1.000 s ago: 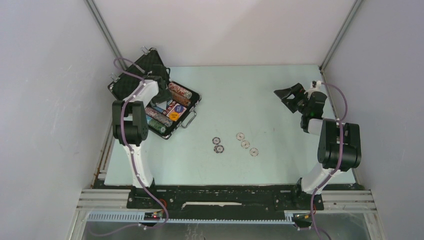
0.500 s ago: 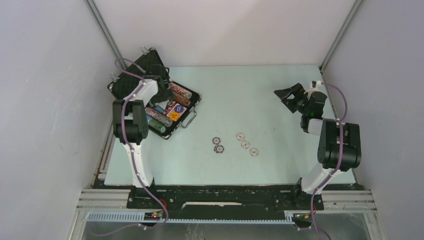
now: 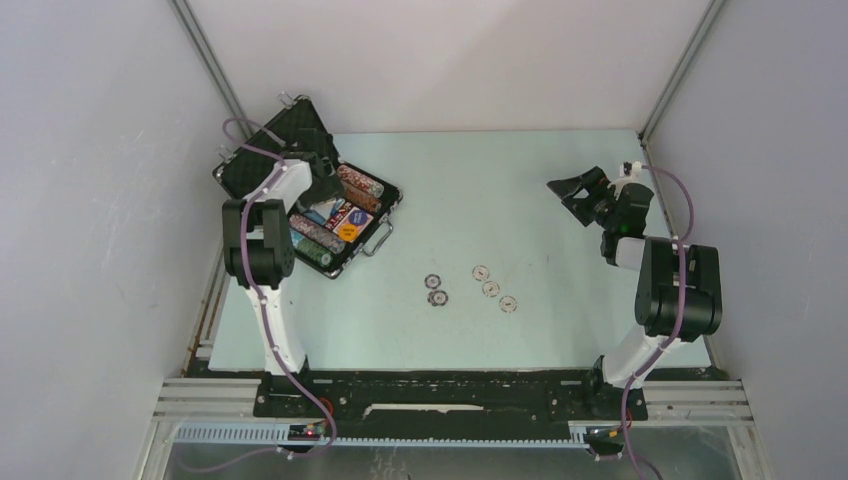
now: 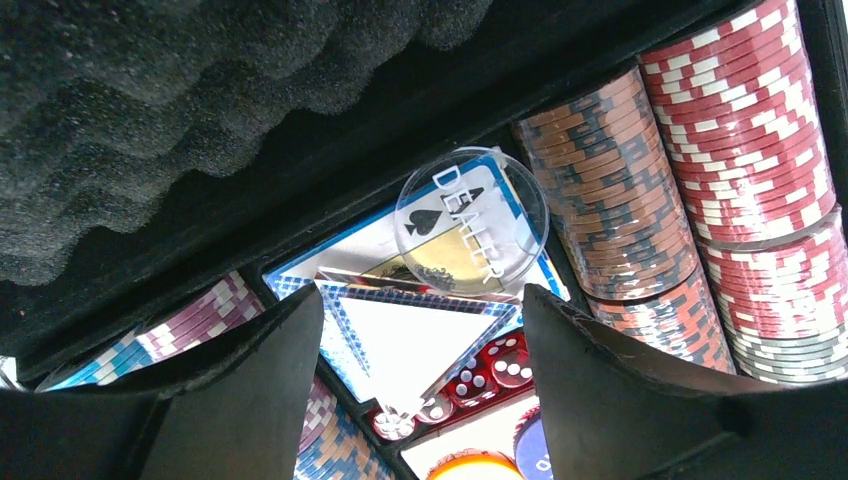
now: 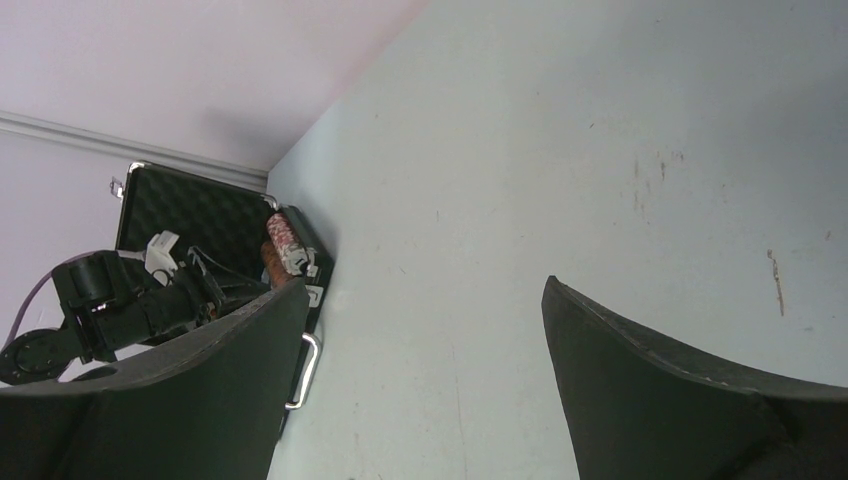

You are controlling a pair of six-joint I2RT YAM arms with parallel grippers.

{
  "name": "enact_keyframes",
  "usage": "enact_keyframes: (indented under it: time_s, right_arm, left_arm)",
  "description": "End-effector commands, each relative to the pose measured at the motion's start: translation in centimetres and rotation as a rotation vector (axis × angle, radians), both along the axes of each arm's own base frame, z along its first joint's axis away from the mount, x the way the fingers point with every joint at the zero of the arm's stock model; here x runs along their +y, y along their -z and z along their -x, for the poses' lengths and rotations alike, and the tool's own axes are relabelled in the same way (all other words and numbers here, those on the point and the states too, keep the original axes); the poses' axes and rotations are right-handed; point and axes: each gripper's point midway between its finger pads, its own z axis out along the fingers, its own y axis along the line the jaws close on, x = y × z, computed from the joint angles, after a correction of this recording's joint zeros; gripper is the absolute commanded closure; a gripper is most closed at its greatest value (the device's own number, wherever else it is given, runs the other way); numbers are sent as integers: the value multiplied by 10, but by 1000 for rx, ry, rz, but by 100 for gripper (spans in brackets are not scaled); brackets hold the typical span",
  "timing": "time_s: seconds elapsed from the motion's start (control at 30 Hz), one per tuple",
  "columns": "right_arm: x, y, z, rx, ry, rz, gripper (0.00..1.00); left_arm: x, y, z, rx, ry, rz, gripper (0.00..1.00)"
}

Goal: Pack up texas hold em set

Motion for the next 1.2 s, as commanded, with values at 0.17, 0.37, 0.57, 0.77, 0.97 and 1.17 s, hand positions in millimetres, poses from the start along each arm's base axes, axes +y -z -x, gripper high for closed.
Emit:
enact_keyframes:
  time_s: [0.17,0.37,0.57,0.77,0.97,1.17]
  right_arm:
    - [2,-20,-10,-71,-13,5,3]
    - [3,-21,-10,-71,-17,7,3]
    - [3,-21,-10,-71,-17,9,3]
    - [3,-21,-11,-73,-17,9,3]
    - [3,-20,-11,-70,-18,4,3]
    - [4,-20,-11,-67,-20,2,3]
  left_arm:
    - [11,-45,14,-108,-59,-11,10]
    - [-15,-67,19,-166,20,-20,9]
    - [-49,-51,7,-142,127,98,8]
    - [-65,-35,-10,-119,185,161,6]
    - [-71,-23,-14,-95,197,187,6]
    - [-60,-18,-10,-79,145,166,5]
